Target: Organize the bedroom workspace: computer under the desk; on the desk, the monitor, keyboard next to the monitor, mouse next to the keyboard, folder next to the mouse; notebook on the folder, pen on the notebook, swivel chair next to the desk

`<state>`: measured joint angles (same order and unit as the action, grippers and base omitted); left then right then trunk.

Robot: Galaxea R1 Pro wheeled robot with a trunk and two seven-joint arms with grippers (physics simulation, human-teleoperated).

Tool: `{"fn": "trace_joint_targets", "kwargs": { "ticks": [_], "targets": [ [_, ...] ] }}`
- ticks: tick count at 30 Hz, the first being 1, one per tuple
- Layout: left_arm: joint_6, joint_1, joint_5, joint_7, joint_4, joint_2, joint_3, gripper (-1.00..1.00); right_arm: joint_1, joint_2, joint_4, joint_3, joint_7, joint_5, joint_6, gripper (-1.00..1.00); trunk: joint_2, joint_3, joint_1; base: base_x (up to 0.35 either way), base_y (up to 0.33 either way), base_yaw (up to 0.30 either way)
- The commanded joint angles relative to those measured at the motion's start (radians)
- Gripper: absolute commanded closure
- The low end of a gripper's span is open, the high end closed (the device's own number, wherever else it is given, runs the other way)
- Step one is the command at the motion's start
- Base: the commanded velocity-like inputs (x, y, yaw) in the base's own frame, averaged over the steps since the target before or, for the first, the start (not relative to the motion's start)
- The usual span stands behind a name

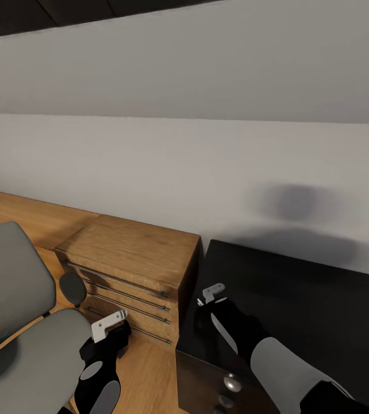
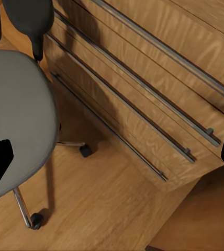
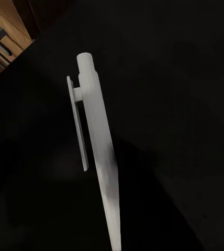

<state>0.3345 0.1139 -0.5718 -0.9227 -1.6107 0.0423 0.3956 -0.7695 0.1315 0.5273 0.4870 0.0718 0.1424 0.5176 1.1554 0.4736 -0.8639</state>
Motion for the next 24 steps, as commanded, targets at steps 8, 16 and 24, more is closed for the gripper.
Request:
{"fn": "trace_joint_targets", "kwargs": {
  "ticks": [8,16,24],
  "targets": [
    [0.005,0.001,-0.004,-0.007,-0.001,0.001,0.002,-1.0,-0.001,-0.001,-0.027,0.007,0.008,0.001,0.015,1.0,0.001,0.001,0.0,0.0,0.0,0.0],
    [0.006,0.001,-0.004,-0.007,-0.001,0.001,0.002,-1.0,-0.001,-0.001,-0.022,0.005,0.007,0.005,0.076,1.0,0.001,0.001,0.0,0.0,0.0,0.0],
    [0.005,0.001,-0.005,-0.007,-0.001,0.001,0.002,-1.0,-0.001,-0.001,-0.021,0.004,0.007,0.009,0.094,1.0,0.001,0.001,0.0,0.0,0.0,0.0]
  ]
}}
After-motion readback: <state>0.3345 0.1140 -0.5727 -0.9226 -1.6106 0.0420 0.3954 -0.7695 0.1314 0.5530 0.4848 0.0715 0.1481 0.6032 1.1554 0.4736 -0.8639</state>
